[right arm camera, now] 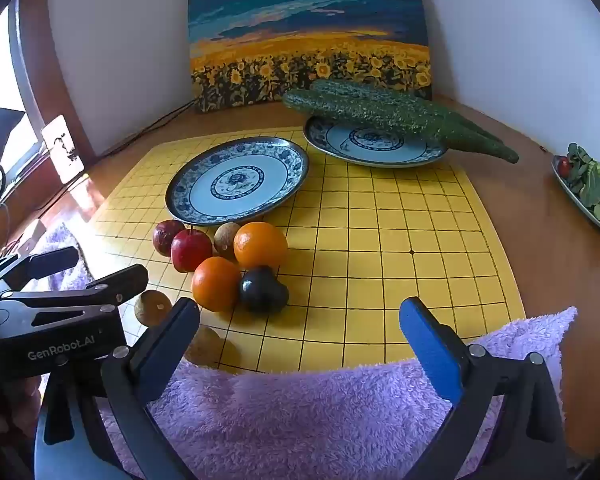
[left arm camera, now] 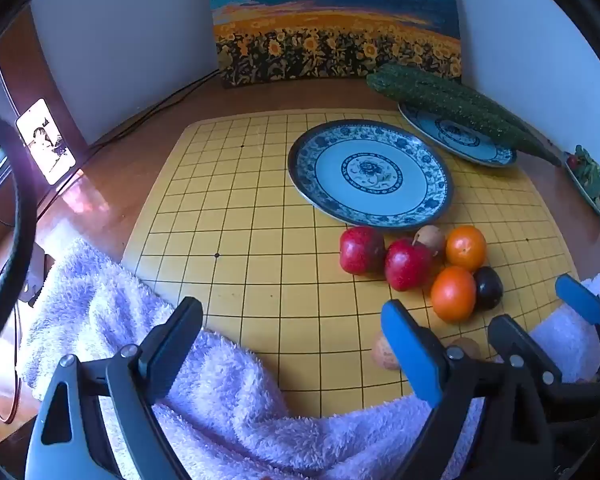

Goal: Organize fruits

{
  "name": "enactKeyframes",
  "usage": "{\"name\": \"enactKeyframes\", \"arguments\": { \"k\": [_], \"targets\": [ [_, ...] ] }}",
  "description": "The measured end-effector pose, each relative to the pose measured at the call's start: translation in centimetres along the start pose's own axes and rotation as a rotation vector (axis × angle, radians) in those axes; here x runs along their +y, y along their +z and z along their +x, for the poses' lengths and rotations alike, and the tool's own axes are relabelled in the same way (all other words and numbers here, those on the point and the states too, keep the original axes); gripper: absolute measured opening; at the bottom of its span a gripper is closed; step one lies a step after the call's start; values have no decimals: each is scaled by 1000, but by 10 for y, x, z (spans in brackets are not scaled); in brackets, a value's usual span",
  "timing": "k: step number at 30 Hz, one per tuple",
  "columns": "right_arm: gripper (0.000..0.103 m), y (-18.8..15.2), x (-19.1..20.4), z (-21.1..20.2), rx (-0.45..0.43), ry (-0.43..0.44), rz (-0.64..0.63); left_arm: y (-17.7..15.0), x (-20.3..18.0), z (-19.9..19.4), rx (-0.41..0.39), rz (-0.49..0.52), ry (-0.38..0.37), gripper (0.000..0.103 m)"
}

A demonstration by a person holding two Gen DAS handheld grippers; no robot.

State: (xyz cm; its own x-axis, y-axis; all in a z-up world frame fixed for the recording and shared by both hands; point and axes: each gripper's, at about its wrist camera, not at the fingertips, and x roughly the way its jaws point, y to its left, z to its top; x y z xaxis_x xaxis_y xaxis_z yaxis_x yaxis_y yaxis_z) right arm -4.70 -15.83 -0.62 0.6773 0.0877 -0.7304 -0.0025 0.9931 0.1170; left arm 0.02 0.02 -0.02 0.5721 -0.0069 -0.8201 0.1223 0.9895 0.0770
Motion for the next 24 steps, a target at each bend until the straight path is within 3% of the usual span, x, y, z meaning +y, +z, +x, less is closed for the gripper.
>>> {"name": "enactKeyframes", "arguments": {
  "k": [24],
  "targets": [
    [102,1,-1,0,-1,-5,-8,-1,-1,-3,-6,-4,-14,94]
  ]
}}
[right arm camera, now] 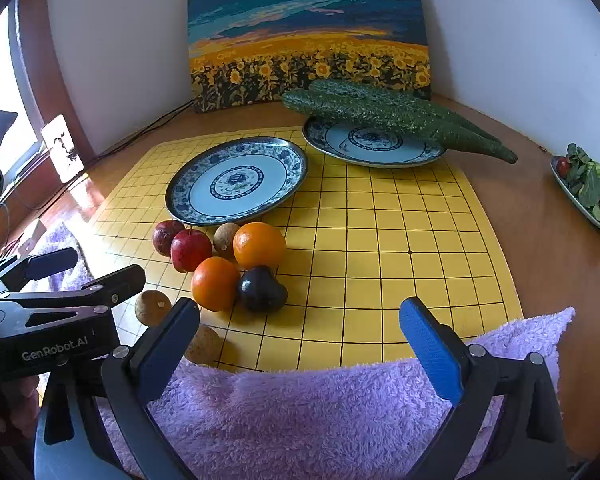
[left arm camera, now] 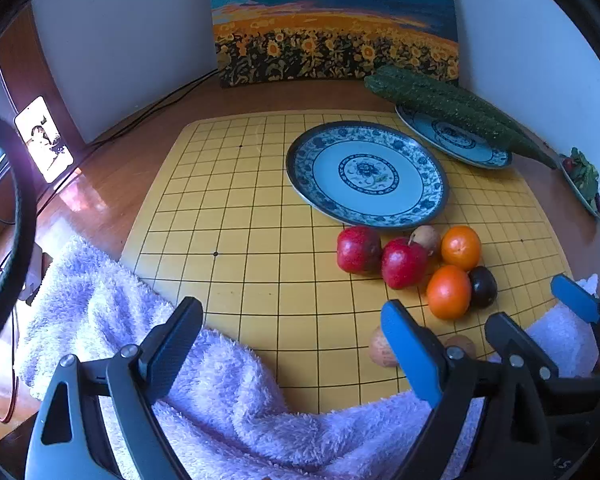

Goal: Organize fruits

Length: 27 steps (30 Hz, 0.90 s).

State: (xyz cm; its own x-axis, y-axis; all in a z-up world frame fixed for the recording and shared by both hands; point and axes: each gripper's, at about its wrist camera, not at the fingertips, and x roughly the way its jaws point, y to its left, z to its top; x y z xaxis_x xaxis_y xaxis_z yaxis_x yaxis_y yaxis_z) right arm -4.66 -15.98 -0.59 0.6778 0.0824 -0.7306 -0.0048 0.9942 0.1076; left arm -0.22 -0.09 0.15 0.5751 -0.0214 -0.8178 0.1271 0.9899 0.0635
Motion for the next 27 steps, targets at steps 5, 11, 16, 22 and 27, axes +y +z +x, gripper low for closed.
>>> {"name": "enactKeyframes", "arguments": {
  "k": [5,11,16,22,27],
  "targets": [
    [102,0,1,1,3,0,0,1,1,0,5,-2,-5,94],
    [102,0,1,0,0,-2,0,0,3,0,7,-5,-10,94],
    [102,0,1,0,-1,-1,0,1,4,0,7,-5,-13,94],
    [102,0,2,0,1,-1,-1,0,4,-1,6,-6,-14,94],
    [102,0,2,0,2,-1,-1,1,4,-1,6,-7,-16,94]
  ]
}}
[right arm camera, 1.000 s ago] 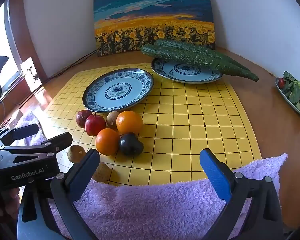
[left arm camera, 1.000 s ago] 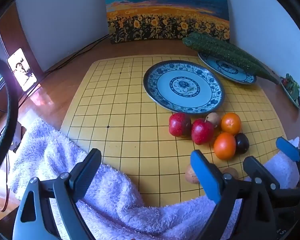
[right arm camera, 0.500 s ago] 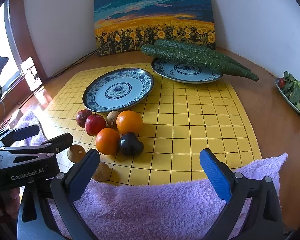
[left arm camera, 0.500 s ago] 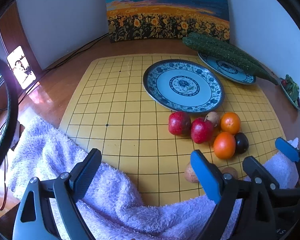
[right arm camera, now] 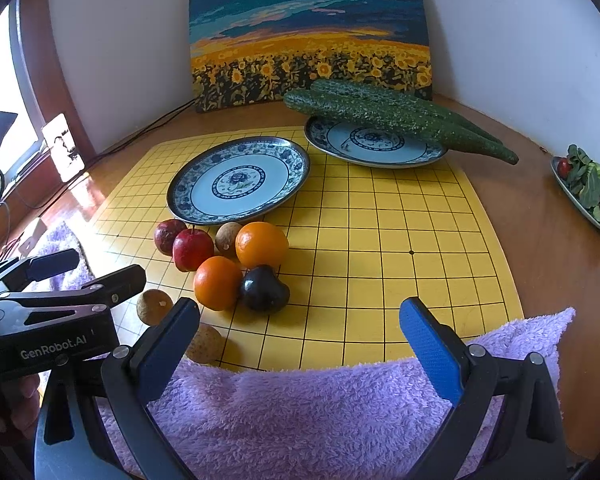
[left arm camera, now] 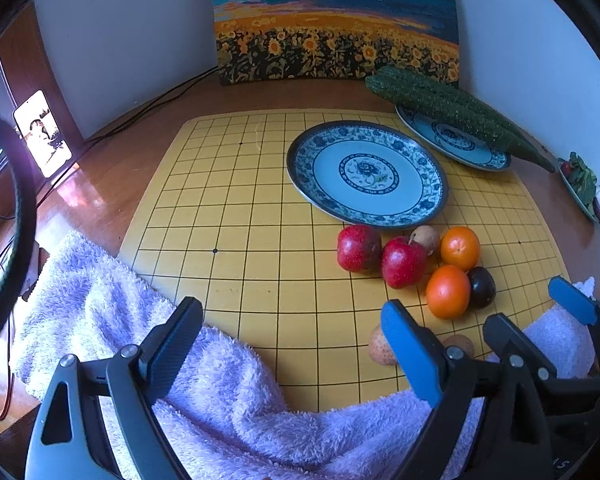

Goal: Organize fruits

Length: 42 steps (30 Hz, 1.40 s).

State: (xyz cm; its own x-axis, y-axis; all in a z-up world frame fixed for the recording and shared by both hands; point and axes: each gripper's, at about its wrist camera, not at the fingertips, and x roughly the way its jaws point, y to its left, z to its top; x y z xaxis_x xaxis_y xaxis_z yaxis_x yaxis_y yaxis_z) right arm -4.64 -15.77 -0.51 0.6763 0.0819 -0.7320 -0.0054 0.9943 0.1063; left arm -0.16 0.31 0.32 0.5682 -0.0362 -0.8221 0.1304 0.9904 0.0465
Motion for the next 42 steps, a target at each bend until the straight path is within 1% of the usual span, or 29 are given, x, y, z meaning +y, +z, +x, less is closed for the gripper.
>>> {"name": "enactKeyframes", "arguments": {
  "k": [42],
  "targets": [
    [102,0,-2,0,-5,0,10,-1,4,-3,-6,-6,-2,94]
  ]
}}
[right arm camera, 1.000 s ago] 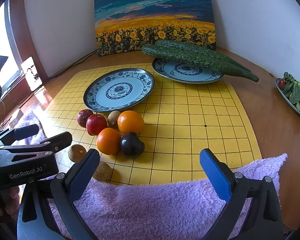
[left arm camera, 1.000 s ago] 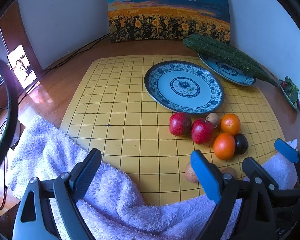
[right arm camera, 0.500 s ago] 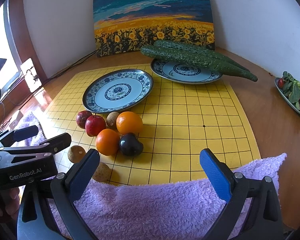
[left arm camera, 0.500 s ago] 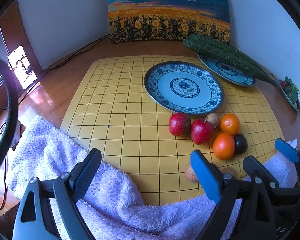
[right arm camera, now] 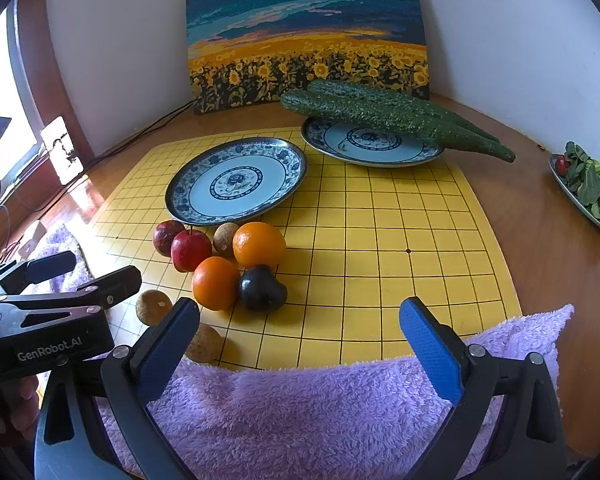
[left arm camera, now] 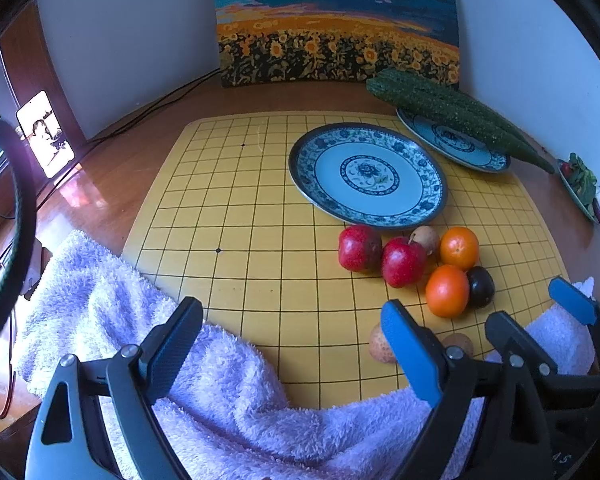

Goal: Organize fruits

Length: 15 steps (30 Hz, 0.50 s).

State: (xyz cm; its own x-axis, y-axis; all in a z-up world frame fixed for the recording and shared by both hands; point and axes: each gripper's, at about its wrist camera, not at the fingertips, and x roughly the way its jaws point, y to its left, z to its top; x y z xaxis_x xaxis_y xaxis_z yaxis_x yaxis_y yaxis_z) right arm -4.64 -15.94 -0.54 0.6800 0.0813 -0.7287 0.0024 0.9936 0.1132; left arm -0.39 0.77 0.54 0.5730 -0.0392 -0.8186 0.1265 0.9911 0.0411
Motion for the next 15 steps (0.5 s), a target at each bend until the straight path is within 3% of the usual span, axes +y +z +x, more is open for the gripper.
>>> {"name": "enactKeyframes", "arguments": {
  "k": [15],
  "targets": [
    [102,0,0,-1,-1,1,1,0,0,0,0,-1,-2,94]
  ]
}}
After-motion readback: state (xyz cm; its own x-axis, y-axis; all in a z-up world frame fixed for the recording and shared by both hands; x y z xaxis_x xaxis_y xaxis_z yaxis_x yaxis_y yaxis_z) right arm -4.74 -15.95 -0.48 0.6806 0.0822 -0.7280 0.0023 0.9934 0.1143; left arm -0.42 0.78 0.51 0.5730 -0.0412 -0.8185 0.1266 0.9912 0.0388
